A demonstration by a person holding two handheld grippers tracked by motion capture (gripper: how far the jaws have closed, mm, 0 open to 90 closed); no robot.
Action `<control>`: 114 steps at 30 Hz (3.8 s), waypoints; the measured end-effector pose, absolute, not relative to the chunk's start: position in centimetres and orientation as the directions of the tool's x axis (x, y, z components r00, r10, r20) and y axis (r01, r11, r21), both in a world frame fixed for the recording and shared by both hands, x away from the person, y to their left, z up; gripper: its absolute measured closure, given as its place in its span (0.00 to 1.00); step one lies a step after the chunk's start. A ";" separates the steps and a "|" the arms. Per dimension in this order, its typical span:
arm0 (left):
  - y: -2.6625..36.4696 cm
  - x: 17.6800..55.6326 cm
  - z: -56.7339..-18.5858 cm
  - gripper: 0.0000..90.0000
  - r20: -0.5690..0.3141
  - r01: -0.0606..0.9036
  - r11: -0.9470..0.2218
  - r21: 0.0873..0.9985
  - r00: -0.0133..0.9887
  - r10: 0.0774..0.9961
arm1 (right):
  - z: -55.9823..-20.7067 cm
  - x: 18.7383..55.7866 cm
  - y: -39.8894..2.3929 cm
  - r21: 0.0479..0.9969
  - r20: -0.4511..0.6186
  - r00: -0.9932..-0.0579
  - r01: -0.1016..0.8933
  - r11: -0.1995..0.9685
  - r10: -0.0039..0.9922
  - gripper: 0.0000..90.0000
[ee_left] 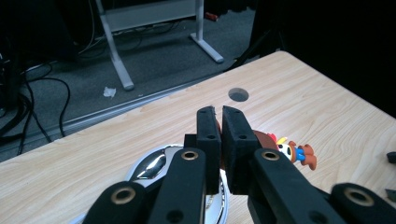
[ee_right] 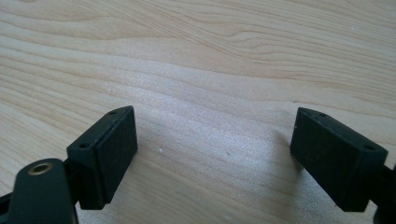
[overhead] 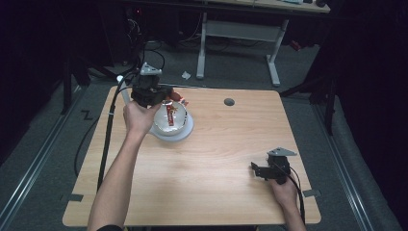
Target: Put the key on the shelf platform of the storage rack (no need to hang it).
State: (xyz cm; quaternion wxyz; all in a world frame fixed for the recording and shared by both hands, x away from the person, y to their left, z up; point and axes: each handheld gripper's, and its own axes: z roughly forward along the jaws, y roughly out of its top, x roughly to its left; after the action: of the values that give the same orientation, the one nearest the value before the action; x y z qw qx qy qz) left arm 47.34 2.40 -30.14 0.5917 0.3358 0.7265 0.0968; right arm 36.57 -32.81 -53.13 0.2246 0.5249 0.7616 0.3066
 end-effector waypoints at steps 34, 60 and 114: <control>2.8 48.4 -35.0 0.96 -0.767 0.346 0.756 0.555 -0.138 0.626 | -53.1 36.6 -32.8 0.704 -0.021 -0.346 0.661 0.260 0.938 0.16; 2.6 48.9 -37.9 0.96 -0.738 0.308 0.749 0.586 -0.178 0.651 | -53.1 36.6 -32.8 0.703 -0.022 -0.349 0.661 0.262 0.937 0.16; 1.5 48.8 -41.1 0.71 -0.724 0.314 0.741 0.594 -0.195 0.662 | -53.1 36.5 -32.7 0.702 -0.018 -0.352 0.662 0.263 0.936 0.16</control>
State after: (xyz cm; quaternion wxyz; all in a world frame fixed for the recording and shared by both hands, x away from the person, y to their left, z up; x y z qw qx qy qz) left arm 48.77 1.53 -41.06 0.5464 0.3228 0.7563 0.1592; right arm 36.47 -32.73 -53.12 0.2229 0.5237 0.7627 0.3071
